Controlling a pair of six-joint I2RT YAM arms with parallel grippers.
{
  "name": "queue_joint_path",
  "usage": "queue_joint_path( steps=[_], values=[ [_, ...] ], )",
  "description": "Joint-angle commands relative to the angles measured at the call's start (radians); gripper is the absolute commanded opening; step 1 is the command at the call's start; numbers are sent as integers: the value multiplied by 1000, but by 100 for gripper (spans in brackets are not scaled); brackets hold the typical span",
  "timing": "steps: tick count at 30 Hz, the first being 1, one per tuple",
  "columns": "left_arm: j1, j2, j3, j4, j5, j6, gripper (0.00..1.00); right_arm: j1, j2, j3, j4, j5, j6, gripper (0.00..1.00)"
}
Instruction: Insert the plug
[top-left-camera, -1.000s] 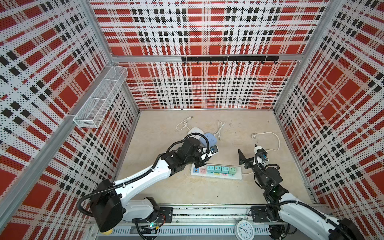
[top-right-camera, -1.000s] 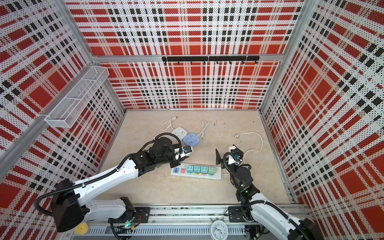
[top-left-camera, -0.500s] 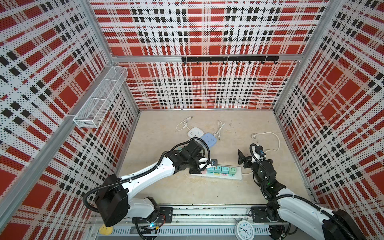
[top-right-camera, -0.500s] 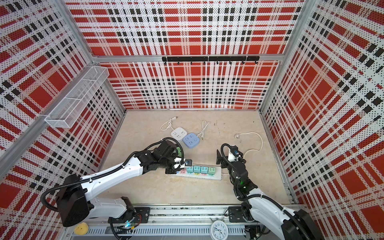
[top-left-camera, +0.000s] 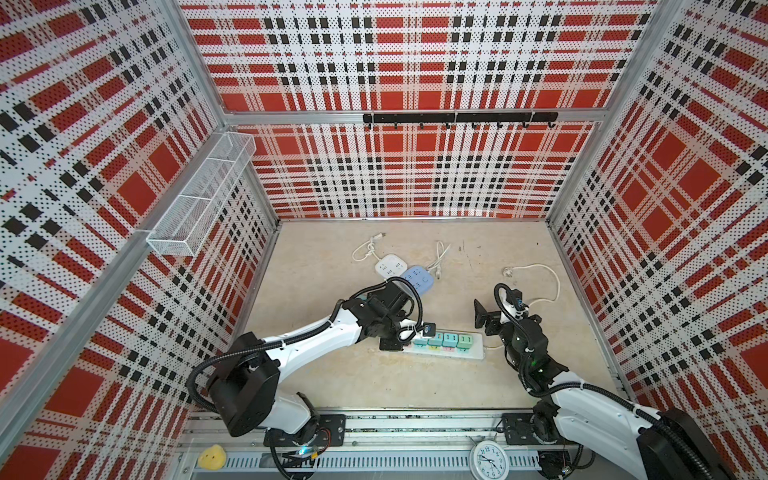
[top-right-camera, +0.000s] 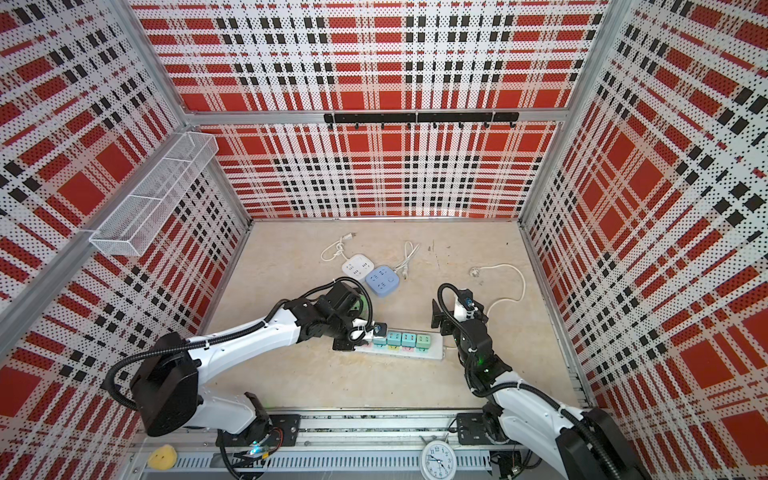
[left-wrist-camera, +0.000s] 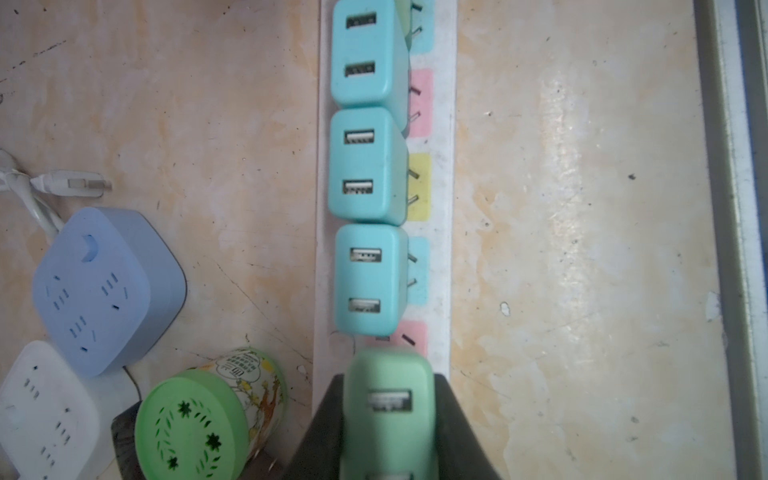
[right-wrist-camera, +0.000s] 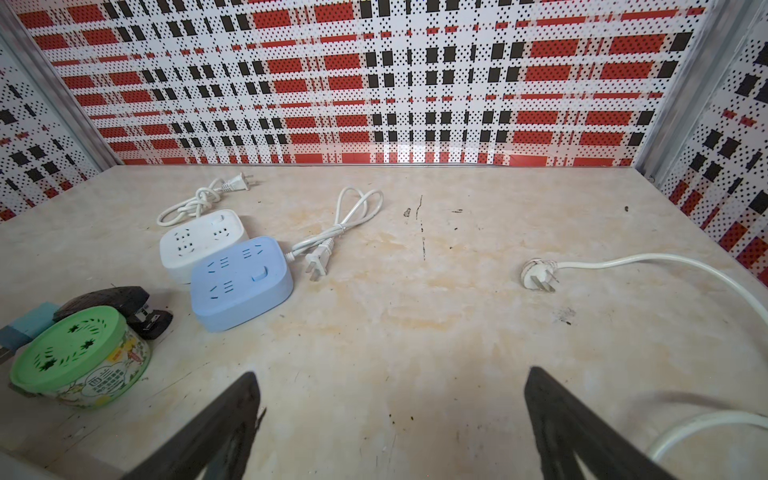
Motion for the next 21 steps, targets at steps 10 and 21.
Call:
queue_joint_path(
  steps=[10,21],
  values=[
    [118,-103,-198,254,235,56,0,-11,10,23,52,-12,2,100],
    [123,-36,-172,281,218,62,0,-11,-42,0,43,-14,9,100]
  ],
)
